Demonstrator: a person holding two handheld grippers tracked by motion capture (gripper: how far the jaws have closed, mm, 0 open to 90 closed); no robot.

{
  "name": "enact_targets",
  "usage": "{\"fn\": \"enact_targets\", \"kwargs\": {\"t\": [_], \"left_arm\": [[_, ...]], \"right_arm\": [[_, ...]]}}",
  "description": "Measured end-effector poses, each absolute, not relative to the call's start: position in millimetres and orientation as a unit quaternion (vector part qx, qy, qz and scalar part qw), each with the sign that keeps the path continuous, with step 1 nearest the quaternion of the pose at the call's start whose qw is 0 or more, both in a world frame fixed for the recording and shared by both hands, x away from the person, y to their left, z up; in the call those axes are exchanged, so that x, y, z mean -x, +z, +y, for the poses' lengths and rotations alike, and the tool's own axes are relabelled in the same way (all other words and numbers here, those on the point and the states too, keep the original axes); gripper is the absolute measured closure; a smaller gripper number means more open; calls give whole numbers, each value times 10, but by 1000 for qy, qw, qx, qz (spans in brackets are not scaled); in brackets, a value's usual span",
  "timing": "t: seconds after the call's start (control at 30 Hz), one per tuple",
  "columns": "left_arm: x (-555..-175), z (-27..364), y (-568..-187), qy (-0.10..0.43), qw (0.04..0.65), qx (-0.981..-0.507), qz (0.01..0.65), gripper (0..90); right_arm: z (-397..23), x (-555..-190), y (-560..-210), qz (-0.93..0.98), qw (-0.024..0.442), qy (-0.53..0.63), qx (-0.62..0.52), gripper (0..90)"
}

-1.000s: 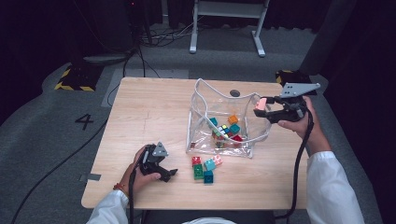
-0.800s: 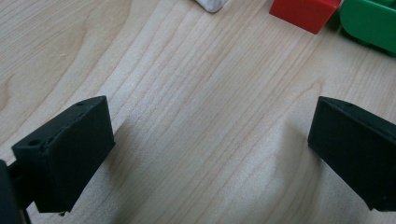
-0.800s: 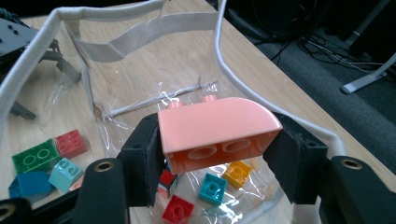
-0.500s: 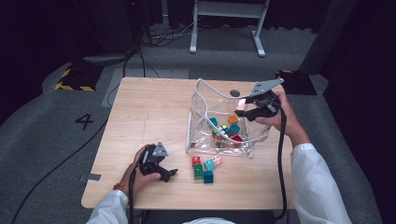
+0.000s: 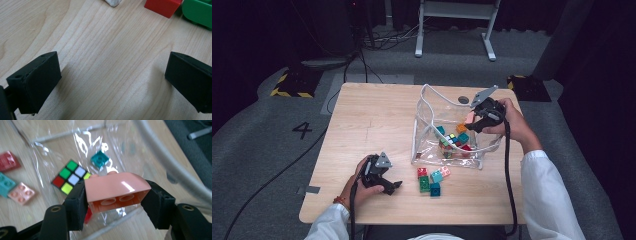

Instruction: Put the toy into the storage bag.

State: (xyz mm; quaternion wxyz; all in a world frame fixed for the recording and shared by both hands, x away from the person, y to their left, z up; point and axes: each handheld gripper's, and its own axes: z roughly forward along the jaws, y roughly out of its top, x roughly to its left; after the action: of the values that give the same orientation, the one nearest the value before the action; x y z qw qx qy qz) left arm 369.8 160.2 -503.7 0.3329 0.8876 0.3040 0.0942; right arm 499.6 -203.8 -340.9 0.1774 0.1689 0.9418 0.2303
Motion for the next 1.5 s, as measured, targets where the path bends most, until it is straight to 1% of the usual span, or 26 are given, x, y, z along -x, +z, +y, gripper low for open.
{"fn": "enact_targets", "kwargs": {"t": [0.1,0.27,0.43,0.63,0.73,0.87,0.93,1.07,1.23,1.5], "left_arm": [[-3698,1602,-5037,94,333,-888,304,4],[-3698,1602,-5037,94,333,-887,304,4],[-3699,1602,-5037,94,333,-888,304,4],[-3698,1602,-5037,94,333,-887,304,4],[-3698,1602,-5037,94,333,-888,304,4],[-3699,1602,-5037,94,333,-888,304,4],[-3698,1602,-5038,94,333,-887,304,4],[-3699,1602,-5037,94,333,-888,304,4],[-3699,1602,-5038,94,333,-888,304,4],[-3699,1602,-5037,94,333,-888,304,4]], "right_arm": [[-2056,-5004,-3448,952,166,194,-168,405],[-2181,-5008,-3518,962,159,135,-176,405],[-2306,-4976,-3491,959,160,143,-183,405],[-2329,-4941,-3477,958,167,149,-179,403],[-2345,-4936,-3471,953,169,173,-181,391],[-2404,-4889,-3418,941,177,216,-191,341],[-2454,-4846,-3386,931,188,242,-197,307],[-2595,-4699,-3300,907,195,299,-222,293],[-2785,-4524,-3235,876,217,364,-232,287],[-3011,-4240,-3170,837,239,428,-242,275]]}}
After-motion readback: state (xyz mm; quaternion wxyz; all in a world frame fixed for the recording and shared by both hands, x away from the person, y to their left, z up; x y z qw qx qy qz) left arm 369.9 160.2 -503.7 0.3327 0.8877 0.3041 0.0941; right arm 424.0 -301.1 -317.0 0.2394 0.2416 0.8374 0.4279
